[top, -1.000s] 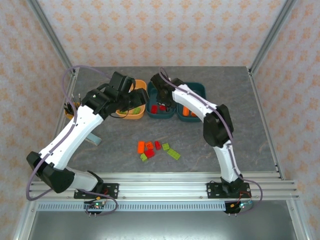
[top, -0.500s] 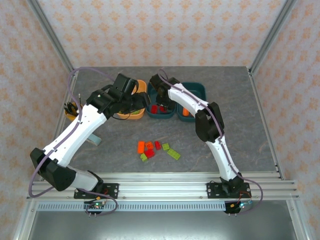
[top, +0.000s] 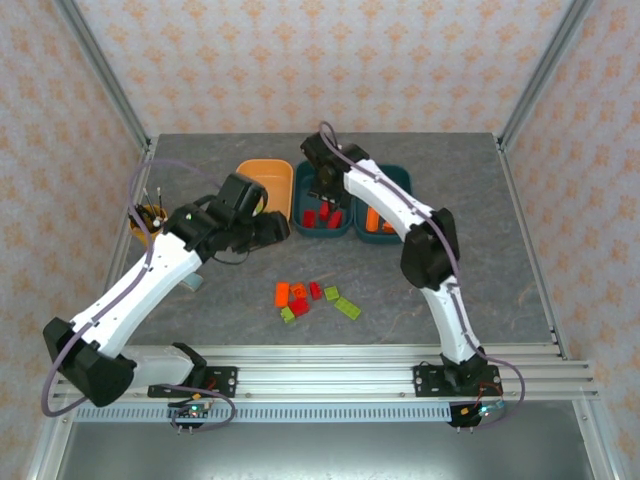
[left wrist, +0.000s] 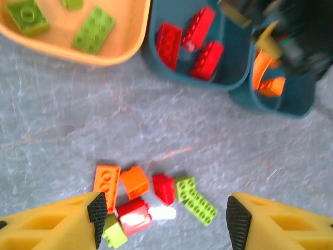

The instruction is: Sort the legos into containers by color

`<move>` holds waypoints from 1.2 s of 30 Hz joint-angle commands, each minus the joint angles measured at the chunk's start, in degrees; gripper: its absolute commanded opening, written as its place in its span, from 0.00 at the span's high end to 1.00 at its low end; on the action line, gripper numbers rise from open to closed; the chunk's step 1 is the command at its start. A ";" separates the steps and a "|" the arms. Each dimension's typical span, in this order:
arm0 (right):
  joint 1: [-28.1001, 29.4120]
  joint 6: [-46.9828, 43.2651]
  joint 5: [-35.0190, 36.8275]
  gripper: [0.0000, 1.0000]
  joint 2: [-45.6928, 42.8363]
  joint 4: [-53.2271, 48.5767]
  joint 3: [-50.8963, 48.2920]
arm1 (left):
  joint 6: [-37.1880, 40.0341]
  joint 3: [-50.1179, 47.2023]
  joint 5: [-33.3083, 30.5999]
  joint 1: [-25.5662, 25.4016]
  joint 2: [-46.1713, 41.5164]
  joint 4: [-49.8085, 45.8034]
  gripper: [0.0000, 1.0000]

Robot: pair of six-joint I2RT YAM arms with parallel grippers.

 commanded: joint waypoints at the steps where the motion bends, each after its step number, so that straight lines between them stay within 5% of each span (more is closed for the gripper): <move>1: 3.16 -7.21 1.07 0.40 -14.96 6.20 -10.88 | 3.53 -6.03 2.79 -3.07 -1.89 -2.18 0.36; 8: 7.93 -13.99 -11.38 0.36 -47.64 23.55 -55.08 | -2.85 -21.21 1.28 -12.44 -2.10 2.42 0.32; 14: 10.90 -13.25 -16.07 0.32 -69.30 19.98 -73.48 | -16.94 -27.75 1.51 -16.92 0.12 13.27 0.30; 20: 10.95 -10.52 -14.99 0.32 -76.93 16.76 -77.49 | -19.69 -24.48 -0.03 -20.93 9.20 13.71 0.33; 36: 10.98 -9.37 -17.14 0.32 -78.77 18.49 -77.23 | -23.25 -24.99 -8.59 -19.95 15.58 12.62 0.46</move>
